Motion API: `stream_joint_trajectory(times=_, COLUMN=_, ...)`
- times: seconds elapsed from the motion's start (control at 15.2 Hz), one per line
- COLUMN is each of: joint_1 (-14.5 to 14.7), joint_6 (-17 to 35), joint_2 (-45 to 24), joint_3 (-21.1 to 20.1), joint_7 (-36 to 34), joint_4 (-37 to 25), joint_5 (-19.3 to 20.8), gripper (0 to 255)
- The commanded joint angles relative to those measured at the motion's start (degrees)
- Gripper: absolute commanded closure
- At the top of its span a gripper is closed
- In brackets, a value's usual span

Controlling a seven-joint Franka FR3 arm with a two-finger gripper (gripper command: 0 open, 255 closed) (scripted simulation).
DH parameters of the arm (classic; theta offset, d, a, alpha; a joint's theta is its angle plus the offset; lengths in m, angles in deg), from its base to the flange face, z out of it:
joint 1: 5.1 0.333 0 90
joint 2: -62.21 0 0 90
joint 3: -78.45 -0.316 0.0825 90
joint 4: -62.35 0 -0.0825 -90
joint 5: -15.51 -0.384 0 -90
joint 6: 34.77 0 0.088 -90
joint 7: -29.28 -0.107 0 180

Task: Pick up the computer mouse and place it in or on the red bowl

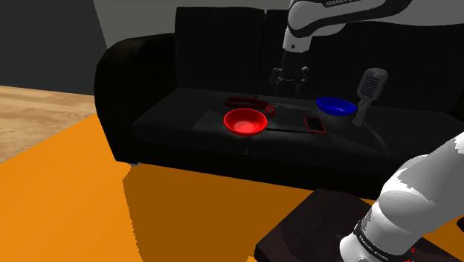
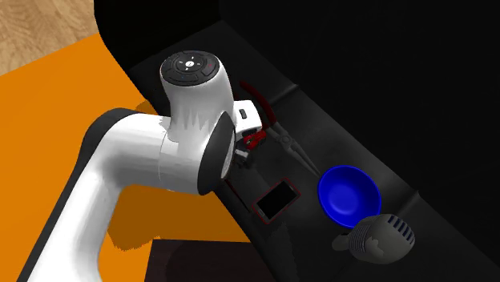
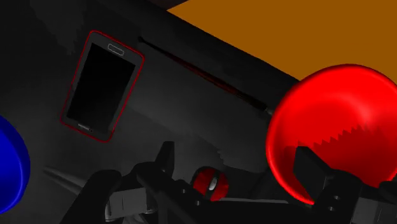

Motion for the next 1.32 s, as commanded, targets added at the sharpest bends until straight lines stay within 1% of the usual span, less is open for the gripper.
stream_joint_trajectory(times=0.0, joint_1=-0.6, joint_6=1.2, joint_2=-4.2, joint_3=0.5, joint_7=-1.0, joint_4=-2.2, joint_5=-0.1, gripper=0)
stream_joint_trajectory(times=0.4, joint_1=-2.0, joint_6=3.2, joint_2=-17.7, joint_3=2.0, joint_7=-3.9, joint_4=-11.2, joint_5=-1.3, gripper=0)
stream_joint_trajectory(times=0.86, joint_1=-4.0, joint_6=2.8, joint_2=-33.3, joint_3=3.7, joint_7=-6.7, joint_4=-24.3, joint_5=-3.5, gripper=0)
stream_joint_trajectory(times=1.25, joint_1=-4.0, joint_6=7.3, joint_2=-33.8, joint_3=3.7, joint_7=-6.6, joint_4=-20.3, joint_5=-3.6, gripper=0)
